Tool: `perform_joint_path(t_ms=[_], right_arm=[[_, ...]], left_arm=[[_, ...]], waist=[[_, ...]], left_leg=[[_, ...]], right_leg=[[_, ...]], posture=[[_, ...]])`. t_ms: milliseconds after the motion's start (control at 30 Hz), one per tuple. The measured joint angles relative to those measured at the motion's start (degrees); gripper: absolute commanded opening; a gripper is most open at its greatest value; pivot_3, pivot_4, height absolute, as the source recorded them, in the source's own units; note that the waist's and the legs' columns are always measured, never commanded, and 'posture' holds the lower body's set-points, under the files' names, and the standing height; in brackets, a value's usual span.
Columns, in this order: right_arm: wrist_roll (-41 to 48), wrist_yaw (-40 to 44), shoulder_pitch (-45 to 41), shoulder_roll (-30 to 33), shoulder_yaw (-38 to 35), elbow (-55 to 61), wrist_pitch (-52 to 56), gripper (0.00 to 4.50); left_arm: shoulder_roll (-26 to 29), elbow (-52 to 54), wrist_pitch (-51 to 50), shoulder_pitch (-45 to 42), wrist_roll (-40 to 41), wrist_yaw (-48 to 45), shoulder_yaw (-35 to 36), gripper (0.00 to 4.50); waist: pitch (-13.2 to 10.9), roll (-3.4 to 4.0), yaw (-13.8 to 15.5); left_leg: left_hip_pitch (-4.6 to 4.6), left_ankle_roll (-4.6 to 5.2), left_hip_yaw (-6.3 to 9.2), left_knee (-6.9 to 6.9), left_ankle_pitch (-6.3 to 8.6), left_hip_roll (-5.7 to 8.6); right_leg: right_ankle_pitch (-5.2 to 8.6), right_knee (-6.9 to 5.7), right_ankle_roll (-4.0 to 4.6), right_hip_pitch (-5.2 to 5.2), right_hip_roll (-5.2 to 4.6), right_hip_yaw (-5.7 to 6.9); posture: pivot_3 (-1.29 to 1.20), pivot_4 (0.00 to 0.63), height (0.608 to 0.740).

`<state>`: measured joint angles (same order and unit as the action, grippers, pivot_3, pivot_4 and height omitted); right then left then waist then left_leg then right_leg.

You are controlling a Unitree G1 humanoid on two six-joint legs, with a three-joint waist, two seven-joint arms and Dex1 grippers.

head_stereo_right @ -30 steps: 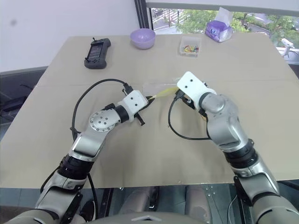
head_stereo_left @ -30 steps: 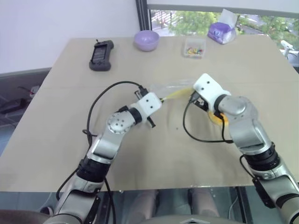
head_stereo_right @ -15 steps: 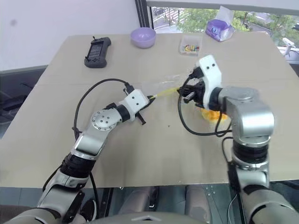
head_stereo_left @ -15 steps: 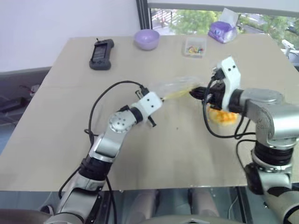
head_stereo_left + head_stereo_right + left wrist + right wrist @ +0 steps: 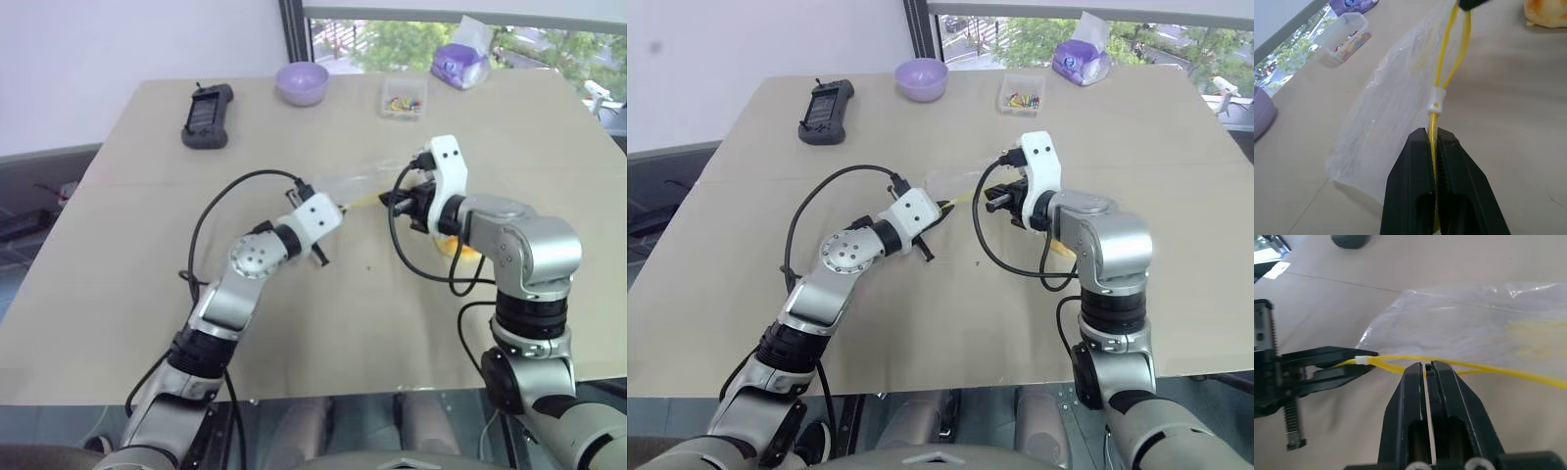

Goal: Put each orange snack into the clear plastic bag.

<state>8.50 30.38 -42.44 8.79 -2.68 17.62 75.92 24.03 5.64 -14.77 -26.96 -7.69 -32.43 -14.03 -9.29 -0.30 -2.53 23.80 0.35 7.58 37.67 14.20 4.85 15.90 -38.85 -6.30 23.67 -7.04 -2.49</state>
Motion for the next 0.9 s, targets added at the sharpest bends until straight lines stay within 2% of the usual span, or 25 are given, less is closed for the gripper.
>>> perform_joint_path(t_ms=[233,467,533,633,733,900], right_arm=[[1.4,-2.9,0.4,-0.2,1.0,-4.8,-4.1,0.12],[2.0,-10.1,-0.1,-4.8,-2.2,-10.0,-5.2,0.12],[-0.6,-10.8,0.2,-0.4,2.1,-11.6,-9.6,0.12],[-7.3,-8.6,2.0,10.7,12.4,-12.8,-22.4,0.12],[-12.5,-4.0,4.3,18.5,20.3,-13.3,-35.2,0.92],[-16.9,0.9,5.4,23.1,25.6,-13.9,-48.9,3.18]], left_arm=[[-0.1,0.1,0.0,0.1,0.0,-0.2,0.0,0.00],[-0.2,0.5,0.2,0.3,0.3,-1.5,0.0,0.00],[-0.2,0.7,0.3,0.5,0.5,-1.9,-0.1,0.00],[-0.2,0.8,0.4,1.2,0.6,-2.3,-0.1,0.00],[-0.2,0.9,0.5,1.3,0.5,-2.3,0.0,0.00],[-0.6,0.9,0.5,1.2,0.5,-2.3,0.0,0.00]], waist=[[0.0,0.00,0.0],[0.0,0.01,0.0],[0.0,0.01,0.1],[0.0,0.00,0.2],[0.0,0.00,-0.2],[0.0,-0.01,-0.9]], left_leg=[[0.00,0.00,-0.01,0.01,0.00,0.00],[0.00,-0.01,-0.01,0.01,0.00,-0.01],[0.02,-0.01,0.00,0.05,-0.01,0.03],[0.03,0.00,-0.04,0.11,0.00,0.12],[0.00,0.00,-0.10,0.10,0.00,0.04],[0.00,0.00,-0.10,0.14,0.00,0.01]], right_leg=[[0.00,0.00,0.00,0.00,0.00,0.00],[0.00,-0.02,0.00,0.01,0.02,-0.02],[0.00,0.00,0.00,0.00,-0.02,0.00],[0.00,0.02,0.00,-0.01,-0.04,0.01],[0.00,-0.01,-0.01,0.00,0.03,-0.03],[0.00,-0.02,-0.01,-0.02,0.06,-0.03]], posture=[[0.00,0.150,0.740],[0.00,0.150,0.740],[0.00,0.150,0.740],[0.00,0.150,0.740],[0.00,0.150,0.740],[0.00,0.150,0.740]])
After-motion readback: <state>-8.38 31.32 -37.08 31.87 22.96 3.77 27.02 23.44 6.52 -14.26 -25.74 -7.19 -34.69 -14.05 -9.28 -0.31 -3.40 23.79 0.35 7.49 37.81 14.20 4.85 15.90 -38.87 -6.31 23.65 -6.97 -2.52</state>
